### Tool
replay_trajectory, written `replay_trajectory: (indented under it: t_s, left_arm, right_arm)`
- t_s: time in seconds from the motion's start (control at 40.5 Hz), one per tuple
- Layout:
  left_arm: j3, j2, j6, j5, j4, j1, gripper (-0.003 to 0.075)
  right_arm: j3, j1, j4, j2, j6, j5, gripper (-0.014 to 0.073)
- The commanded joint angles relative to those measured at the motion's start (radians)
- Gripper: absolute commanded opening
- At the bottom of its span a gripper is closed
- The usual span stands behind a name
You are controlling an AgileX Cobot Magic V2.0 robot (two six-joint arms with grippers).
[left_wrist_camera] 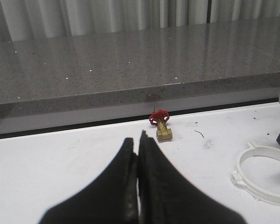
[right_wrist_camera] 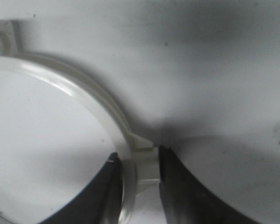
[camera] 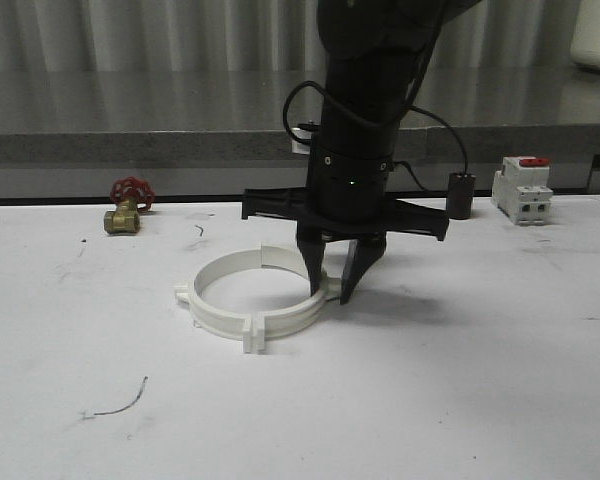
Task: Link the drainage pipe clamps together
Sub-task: 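Press the second half against the first to close the ring, then open the right gripper and lift it away from the ring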
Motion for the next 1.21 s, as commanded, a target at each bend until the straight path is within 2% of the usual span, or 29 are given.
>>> replay_trajectory:
  t_s: [0.0, 0.247, 0.494, 0.593, 0.642, 0.716, 0.815, 0.889, 1.185]
  left_arm:
    - [-0.027, 0.008, -0.007, -0.072, 0.006, -0.002, -0.0020]
    - [-0.027, 0.008, -0.007, -0.072, 0.006, -0.002, -0.0020]
    - [-0.027, 0.008, -0.007, -0.072, 0.006, -0.002, -0.0020]
    - [-0.027, 0.008, -0.007, -0.072, 0.006, -0.002, -0.0020]
    - [-0.027, 0.008, -0.007, -0.072, 0.006, -0.002, -0.0020]
    - [-0.027, 0.008, -0.007, -0.072, 0.006, -0.002, -0.0020]
    - [-0.027, 0.008, -0.007, -0.072, 0.006, -0.002, -0.0020]
    - [-0.027, 0.008, -0.007, -0.072, 0.006, -0.002, -0.0020]
    - [-0.027, 0.008, -0.007, -0.072, 0.006, -0.002, -0.0020]
  right_arm:
    - [-0.033, -0.002, -0.001, -0.057, 0.013, -0.014, 0.0241]
    - [-0.033, -0.002, -0.001, -0.057, 0.021, -0.028, 0.0404]
    - [-0.033, -0.002, -0.015, -0.097, 0.038, -0.018, 0.0403]
    - [-0.028, -0.002, -0.071, -0.149, 0.037, 0.049, 0.0397]
    - [-0.026, -0.002, -0.097, -0.174, 0.037, 0.080, 0.0376]
    - [-0.027, -0.002, -0.128, -0.214, 0.036, 0.109, 0.0293]
    - [-0.027, -0.002, -0.144, -0.277, 0.025, 0.134, 0.0064]
    - [-0.027, -0.002, -0.144, -0.317, 0.006, 0.169, -0.0075]
    - [0.064, -0.045, -0.136, -0.503, -0.134, 0.165, -0.0062]
